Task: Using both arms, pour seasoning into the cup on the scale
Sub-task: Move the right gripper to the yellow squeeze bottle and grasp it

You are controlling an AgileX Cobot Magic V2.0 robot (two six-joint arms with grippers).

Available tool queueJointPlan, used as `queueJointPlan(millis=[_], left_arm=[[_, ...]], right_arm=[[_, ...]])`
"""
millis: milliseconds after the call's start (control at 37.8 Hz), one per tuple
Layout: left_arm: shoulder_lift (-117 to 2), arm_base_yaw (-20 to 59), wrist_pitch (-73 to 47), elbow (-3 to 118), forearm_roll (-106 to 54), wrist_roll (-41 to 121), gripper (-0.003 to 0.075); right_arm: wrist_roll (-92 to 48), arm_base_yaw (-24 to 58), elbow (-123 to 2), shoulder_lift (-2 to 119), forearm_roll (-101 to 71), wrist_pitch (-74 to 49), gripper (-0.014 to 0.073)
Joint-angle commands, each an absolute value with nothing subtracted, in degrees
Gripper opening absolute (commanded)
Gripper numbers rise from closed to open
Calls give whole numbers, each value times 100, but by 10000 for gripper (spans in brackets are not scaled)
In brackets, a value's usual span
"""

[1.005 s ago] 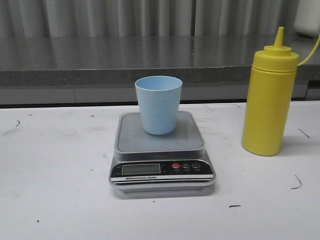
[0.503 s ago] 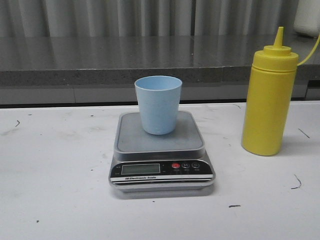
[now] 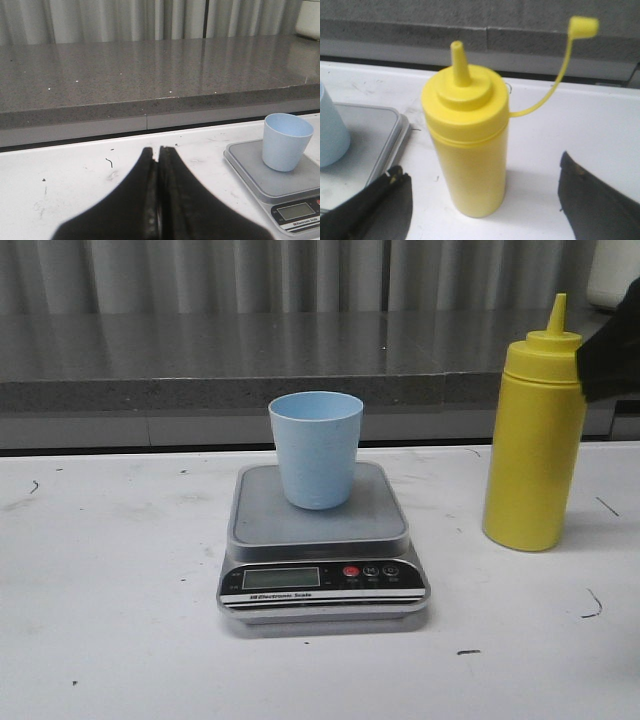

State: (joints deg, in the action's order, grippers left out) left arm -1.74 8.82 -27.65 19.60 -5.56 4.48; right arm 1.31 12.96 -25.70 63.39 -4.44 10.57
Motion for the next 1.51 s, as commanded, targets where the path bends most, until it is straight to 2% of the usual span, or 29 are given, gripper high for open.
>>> queueJointPlan(millis=[0,159,344,608,767,1243,1481], left_arm=[[-243,879,-2255,2100,-620,393,-20],[-243,879,-2255,2100,-620,393,-20],[-243,879,-2255,2100,-620,393,-20],[-243,879,-2255,2100,-620,393,-20],[-243,879,-2255,2100,-620,393,-20],[-243,879,-2255,2100,-620,393,-20],[-243,879,-2255,2100,-620,393,-20]], right_arm=[[141,1445,-2353,6572,-454,2174,612],[141,1476,-1648,7101,-454,3574,612],[214,1504,-1617,8217,-448,4848,612],[576,1504,-1636,9730,-448,7298,612],[595,1504,-1722,10105,-442,7373,612],[595,1498,-2398,10218,-457,7129,612],[595,1498,-2839,10778,-535,7368,612]])
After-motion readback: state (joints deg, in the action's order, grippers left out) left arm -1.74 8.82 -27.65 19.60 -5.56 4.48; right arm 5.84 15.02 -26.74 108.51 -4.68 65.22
